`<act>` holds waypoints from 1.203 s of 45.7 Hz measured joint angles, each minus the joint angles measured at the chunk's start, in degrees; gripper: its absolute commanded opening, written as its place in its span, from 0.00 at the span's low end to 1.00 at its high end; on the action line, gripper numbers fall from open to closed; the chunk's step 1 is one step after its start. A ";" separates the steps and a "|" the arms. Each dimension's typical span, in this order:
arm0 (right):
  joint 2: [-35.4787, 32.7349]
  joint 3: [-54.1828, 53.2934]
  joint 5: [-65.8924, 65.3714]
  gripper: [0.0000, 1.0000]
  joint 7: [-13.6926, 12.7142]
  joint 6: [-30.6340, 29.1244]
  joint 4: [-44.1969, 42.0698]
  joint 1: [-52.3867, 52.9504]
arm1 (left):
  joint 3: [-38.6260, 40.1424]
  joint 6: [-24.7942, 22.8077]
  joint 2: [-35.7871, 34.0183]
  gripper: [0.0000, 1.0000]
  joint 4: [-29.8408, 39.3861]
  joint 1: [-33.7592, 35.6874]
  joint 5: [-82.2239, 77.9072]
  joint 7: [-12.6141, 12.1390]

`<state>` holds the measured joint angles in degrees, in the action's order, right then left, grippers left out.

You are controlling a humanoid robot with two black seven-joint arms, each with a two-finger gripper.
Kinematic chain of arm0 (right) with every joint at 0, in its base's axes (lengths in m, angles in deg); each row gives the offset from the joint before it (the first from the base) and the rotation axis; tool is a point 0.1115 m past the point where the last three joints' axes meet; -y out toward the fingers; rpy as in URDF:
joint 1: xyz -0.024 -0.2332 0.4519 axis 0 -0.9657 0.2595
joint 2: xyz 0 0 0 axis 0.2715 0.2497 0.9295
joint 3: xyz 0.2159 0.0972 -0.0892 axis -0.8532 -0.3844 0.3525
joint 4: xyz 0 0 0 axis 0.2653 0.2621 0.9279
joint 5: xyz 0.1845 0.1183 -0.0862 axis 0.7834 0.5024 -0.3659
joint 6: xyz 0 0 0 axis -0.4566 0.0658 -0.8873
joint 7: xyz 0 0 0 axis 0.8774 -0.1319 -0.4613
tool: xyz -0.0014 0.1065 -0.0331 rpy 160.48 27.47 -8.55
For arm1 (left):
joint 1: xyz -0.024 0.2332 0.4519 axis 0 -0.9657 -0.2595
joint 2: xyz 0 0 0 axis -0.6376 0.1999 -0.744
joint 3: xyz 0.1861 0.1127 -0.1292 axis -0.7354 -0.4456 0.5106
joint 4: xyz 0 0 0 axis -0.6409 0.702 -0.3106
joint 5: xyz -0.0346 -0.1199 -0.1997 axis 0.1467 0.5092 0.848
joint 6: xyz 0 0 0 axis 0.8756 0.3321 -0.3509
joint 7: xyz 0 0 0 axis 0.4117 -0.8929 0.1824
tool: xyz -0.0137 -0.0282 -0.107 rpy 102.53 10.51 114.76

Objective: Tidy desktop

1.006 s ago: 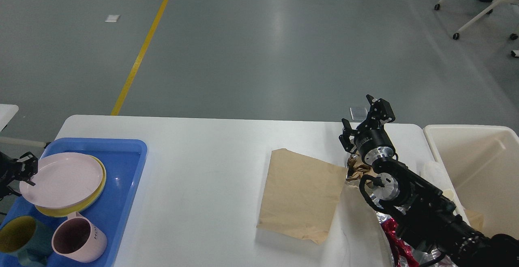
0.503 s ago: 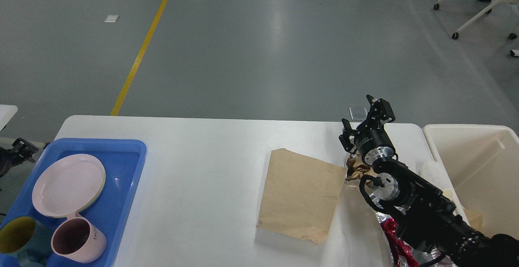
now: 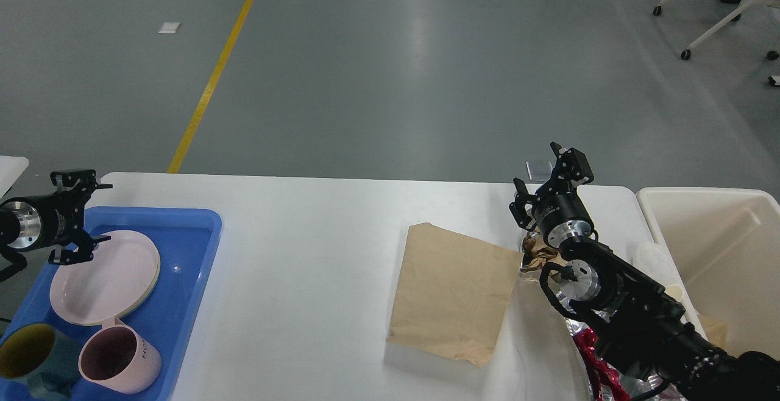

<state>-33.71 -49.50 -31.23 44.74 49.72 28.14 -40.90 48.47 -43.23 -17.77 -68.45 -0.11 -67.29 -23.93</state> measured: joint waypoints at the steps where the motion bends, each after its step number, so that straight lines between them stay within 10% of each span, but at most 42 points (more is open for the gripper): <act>1: 0.00 0.00 0.00 1.00 0.00 0.00 0.00 0.00 | 2.54 0.01 0.07 0.96 -0.01 -0.54 0.01 0.19; 25: 0.00 -0.03 0.00 1.00 -0.01 0.00 0.00 0.00 | 47.14 0.27 7.48 0.96 -0.12 -8.41 0.14 1.56; 40: 0.00 0.00 -0.01 1.00 -0.04 0.00 0.00 0.00 | 58.23 3.15 8.71 0.96 -0.09 -8.05 3.50 12.65; 55: 0.00 -0.03 -0.01 1.00 0.00 0.00 0.00 0.00 | 59.46 4.93 10.88 0.96 0.43 -7.49 4.21 13.88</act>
<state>-33.71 -49.53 -31.23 44.74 49.72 28.14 -40.90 107.93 -38.30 -6.88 -68.02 -7.60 -63.09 -10.05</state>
